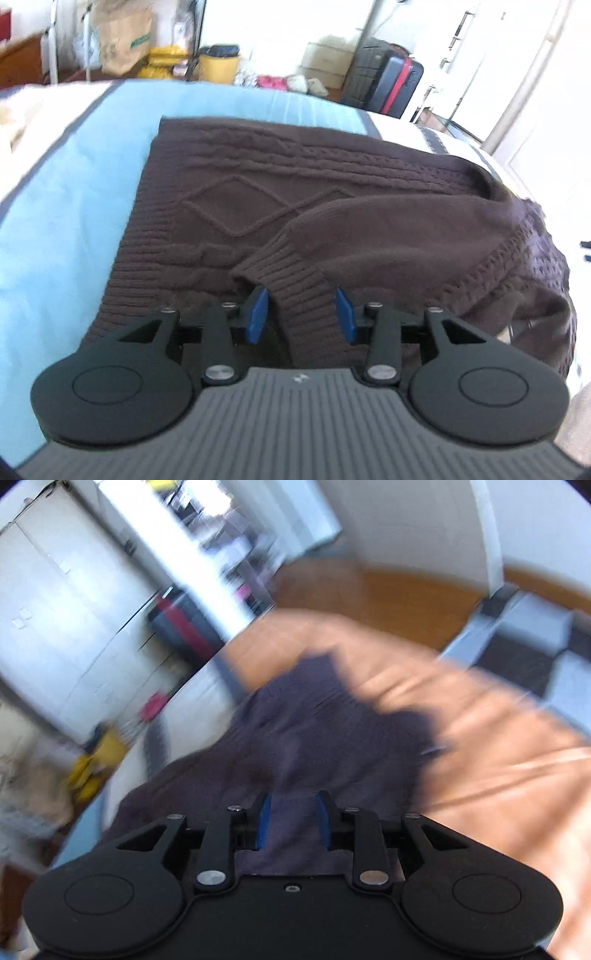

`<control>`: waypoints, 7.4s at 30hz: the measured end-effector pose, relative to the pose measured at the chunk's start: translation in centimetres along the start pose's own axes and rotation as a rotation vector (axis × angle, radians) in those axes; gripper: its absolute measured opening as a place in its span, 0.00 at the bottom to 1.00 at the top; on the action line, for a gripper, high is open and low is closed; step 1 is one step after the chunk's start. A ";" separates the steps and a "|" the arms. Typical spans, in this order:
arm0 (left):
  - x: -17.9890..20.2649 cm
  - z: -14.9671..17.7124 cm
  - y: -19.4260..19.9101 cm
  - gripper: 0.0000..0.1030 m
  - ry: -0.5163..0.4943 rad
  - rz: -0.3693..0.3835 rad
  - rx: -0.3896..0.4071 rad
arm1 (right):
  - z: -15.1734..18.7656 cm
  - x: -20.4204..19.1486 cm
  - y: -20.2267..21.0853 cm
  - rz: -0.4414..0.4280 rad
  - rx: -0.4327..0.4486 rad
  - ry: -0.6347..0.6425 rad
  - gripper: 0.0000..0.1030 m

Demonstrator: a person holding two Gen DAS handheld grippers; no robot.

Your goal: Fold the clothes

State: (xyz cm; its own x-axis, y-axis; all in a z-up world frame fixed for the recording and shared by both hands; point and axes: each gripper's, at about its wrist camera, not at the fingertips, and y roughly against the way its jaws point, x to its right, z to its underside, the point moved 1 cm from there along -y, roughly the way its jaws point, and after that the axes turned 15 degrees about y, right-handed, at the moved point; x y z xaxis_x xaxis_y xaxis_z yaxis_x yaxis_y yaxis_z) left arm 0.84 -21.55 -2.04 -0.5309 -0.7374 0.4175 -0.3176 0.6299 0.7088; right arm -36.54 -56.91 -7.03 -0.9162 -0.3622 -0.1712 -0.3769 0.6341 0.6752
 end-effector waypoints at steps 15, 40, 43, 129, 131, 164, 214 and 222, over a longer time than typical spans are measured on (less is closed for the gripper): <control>1.1 7.4 2.2 0.67 -0.072 0.160 -0.424 | 6.0 2.9 3.3 -0.497 -0.435 0.274 0.50; 0.0 9.0 3.2 0.16 -0.065 0.074 -0.327 | 8.0 3.9 0.4 -0.719 -0.420 0.018 0.13; 0.4 8.5 3.8 0.16 -0.035 0.172 -0.325 | 6.6 2.4 1.6 -0.740 -0.333 0.029 0.12; 11.1 7.5 -0.4 0.09 -0.477 0.057 0.089 | 5.3 -15.5 -0.1 -1.011 -0.170 0.138 0.13; 10.7 6.8 0.6 0.09 -0.440 0.094 0.108 | 5.3 -15.6 0.0 -1.003 -0.166 0.151 0.13; -2.5 -6.2 -7.2 0.59 0.098 0.127 -0.137 | -0.4 -2.0 -2.4 -0.468 0.104 -0.209 0.49; 2.0 -5.8 -5.1 0.09 -0.064 0.193 0.163 | 0.5 -5.8 -2.6 0.080 0.018 0.384 0.10; 4.2 -9.9 -3.3 0.08 -0.125 0.166 0.282 | 0.1 -5.4 -0.7 0.113 0.092 0.390 0.10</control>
State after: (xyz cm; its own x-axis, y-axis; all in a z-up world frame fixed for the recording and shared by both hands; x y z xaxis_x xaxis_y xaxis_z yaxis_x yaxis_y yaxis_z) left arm 7.48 -29.14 2.98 -0.6802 -0.5947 0.4285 -0.4143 0.7942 0.4447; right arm -31.37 -55.35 -6.67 -0.8390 -0.5072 0.1972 -0.3035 0.7369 0.6041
